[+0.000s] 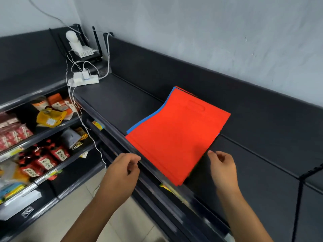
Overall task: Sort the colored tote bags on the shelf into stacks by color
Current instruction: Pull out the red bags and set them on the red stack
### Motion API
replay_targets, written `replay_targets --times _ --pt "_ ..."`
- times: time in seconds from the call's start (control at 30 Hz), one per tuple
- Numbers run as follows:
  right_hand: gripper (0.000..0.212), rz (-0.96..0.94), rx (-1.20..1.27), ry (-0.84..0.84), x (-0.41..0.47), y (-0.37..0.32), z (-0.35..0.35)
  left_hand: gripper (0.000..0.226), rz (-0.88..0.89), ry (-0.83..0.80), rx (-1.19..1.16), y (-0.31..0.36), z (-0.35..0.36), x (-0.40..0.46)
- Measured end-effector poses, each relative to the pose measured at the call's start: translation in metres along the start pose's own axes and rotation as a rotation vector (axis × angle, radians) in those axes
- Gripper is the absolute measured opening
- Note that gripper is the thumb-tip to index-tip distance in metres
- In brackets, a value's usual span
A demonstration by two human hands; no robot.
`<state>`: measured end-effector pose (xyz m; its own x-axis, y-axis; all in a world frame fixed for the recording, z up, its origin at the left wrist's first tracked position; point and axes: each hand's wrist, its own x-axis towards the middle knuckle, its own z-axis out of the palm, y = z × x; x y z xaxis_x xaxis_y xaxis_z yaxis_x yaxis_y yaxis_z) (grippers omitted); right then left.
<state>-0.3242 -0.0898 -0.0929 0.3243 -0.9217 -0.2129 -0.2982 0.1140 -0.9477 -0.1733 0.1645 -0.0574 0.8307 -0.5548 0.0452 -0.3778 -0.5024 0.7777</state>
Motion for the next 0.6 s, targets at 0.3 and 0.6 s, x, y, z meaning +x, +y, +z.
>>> replay_targets --times 0.3,0.6 --pt "0.055 0.054 -0.048 0.059 0.044 -0.026 0.019 0.035 0.188 -0.049 0.093 0.018 0.008 0.125" --pt "0.056 0.085 -0.096 0.162 0.043 -0.029 0.027 0.056 0.304 -0.307 0.304 0.028 0.033 0.193"
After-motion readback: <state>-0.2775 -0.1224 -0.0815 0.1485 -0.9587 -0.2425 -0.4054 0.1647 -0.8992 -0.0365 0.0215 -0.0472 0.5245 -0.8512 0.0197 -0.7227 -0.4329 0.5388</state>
